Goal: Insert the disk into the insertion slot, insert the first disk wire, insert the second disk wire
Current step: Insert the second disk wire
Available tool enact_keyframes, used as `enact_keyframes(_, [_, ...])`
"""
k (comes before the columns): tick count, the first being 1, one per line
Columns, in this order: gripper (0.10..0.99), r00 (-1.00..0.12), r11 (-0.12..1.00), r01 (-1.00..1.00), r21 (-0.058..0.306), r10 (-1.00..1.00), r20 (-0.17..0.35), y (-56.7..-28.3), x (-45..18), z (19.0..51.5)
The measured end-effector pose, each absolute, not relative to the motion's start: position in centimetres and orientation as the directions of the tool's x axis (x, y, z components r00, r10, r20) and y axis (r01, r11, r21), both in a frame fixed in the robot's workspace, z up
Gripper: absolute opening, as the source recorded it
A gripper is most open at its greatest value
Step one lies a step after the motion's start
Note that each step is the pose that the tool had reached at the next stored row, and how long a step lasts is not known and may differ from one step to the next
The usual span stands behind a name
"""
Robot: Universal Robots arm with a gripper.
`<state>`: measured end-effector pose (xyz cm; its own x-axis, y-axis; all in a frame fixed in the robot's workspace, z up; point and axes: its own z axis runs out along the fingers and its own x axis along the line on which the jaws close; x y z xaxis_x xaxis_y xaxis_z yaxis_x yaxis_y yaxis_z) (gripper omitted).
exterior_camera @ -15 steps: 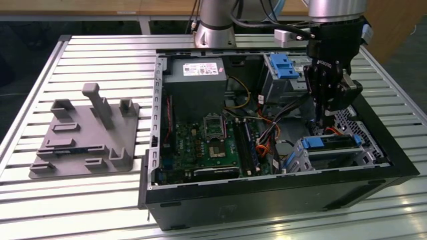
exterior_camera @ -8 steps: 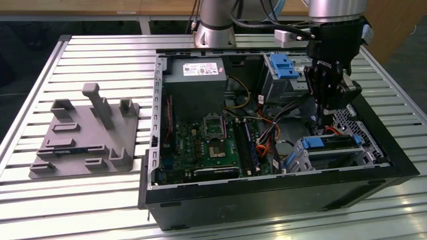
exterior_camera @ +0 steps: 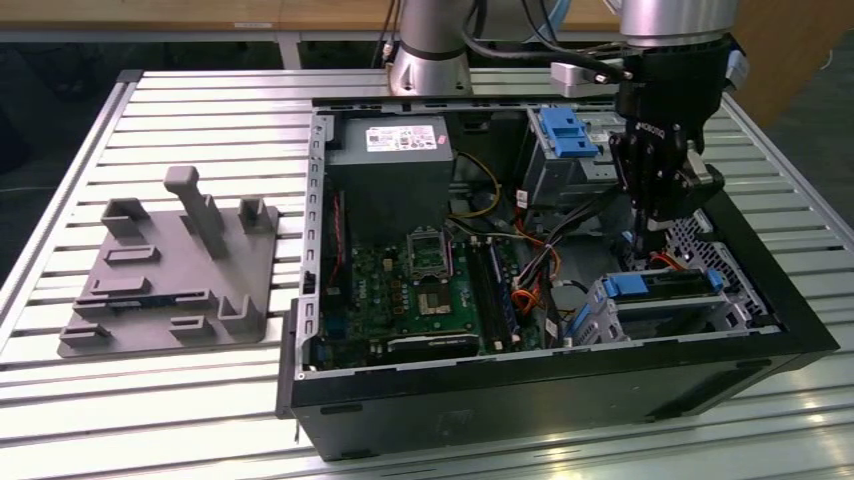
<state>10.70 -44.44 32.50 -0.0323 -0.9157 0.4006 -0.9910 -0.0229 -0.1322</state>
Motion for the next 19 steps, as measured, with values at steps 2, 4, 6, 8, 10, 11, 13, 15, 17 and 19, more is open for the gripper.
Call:
enact_keyframes(2, [0.141, -0.032, -0.023, -0.991, -0.131, -0.914, 0.404, -44.4, 10.7, 32.5])
enact_keyframes(4, [0.141, -0.032, -0.023, -0.991, -0.131, -0.914, 0.404, -44.4, 10.7, 32.5])
enact_keyframes(6, [0.208, -0.032, -0.023, -0.991, -0.131, -0.914, 0.404, -44.4, 10.7, 32.5])
enact_keyframes(8, [0.271, -0.032, -0.023, -0.991, -0.131, -0.914, 0.403, -44.4, 10.8, 32.5])
enact_keyframes(10, [0.333, -0.032, -0.023, -0.991, -0.131, -0.914, 0.404, -44.4, 10.9, 32.5])
enact_keyframes(11, [0.333, -0.032, -0.023, -0.991, -0.131, -0.914, 0.404, -44.4, 11.0, 32.5])
enact_keyframes(13, [0.333, -0.032, -0.023, -0.991, -0.131, -0.914, 0.404, -44.4, 11.0, 32.5])
enact_keyframes(15, [0.333, -0.031, -0.022, -0.991, -0.128, -0.914, 0.404, -44.4, 11.3, 32.4])
enact_keyframes(17, [0.333, -0.029, -0.022, -0.993, -0.12, -0.914, 0.404, -44.4, 11.6, 32.3])
enact_keyframes(19, [0.333, -0.026, -0.021, -0.994, -0.11, -0.914, 0.404, -44.4, 11.7, 32.2])
